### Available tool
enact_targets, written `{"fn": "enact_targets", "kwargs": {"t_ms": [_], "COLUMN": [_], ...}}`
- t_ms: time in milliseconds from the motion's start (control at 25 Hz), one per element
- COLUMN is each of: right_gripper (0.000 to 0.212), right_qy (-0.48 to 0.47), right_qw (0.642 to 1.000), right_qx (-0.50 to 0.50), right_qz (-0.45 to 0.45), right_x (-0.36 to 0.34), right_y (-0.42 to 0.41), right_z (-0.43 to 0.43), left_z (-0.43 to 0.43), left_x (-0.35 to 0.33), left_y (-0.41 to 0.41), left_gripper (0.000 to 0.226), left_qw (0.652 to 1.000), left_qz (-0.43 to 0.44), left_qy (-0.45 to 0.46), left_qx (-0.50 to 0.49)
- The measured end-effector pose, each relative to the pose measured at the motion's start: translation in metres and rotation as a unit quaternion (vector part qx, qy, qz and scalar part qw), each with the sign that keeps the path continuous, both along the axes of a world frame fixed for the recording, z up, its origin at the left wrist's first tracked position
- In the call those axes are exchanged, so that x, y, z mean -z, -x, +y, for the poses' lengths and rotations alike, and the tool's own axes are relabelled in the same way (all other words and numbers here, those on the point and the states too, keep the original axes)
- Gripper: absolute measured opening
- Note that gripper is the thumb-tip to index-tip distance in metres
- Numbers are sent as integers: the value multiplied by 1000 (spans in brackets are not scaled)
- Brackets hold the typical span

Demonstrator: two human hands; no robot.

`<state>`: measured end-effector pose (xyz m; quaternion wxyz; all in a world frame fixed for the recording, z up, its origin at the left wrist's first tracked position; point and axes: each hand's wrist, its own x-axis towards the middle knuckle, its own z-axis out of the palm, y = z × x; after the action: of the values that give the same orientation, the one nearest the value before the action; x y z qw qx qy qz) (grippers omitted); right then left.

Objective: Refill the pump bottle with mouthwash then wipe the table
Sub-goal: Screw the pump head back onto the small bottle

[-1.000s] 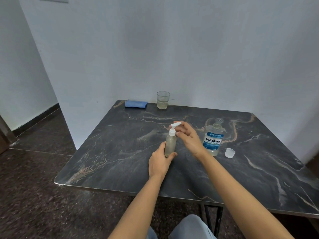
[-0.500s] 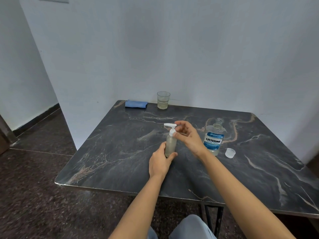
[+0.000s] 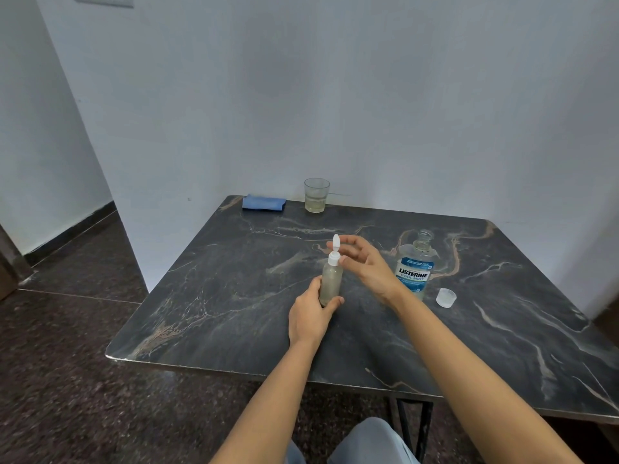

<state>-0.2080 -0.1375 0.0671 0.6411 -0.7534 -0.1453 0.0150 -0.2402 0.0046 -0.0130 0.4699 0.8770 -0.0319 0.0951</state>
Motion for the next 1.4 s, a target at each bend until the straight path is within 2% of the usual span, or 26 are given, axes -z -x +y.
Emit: {"fn": "enact_targets", "kwargs": {"t_ms": [240,440,600,800,920,1200,1400], "right_gripper": [45,35,37,30,24,24,18], "right_qy": [20,13,15,103,93,33,105], "right_qw": [999,999,1000,991,994,996,971], "right_qx": [33,-27,-20,-86,-54,72,206], "right_qz": [7,18,7,3,-11,-36,-66], "right_x": [3,2,1,-6,-6,4,8], "right_y": [-4,-7,-7,-11,-10,2,7], "right_z": [3,2,1,0,3,20,36], "left_z": [0,0,0,-1,-1,-3,-3], "left_x": [-1,-1,-2,-3,-4,-4,-5], "left_y": [0,0,1,2,2,2,1], "left_gripper": [43,44,42,45,45,47,45], "left_qw": [1000,1000,1000,1000,1000,999,998], "left_qz": [0,0,-3,-1,3,6,8], "left_qy": [0,-1,-3,-10,-18,-34,-50], "left_qx": [1,-2,-1,-1,-8,-19,-26]}}
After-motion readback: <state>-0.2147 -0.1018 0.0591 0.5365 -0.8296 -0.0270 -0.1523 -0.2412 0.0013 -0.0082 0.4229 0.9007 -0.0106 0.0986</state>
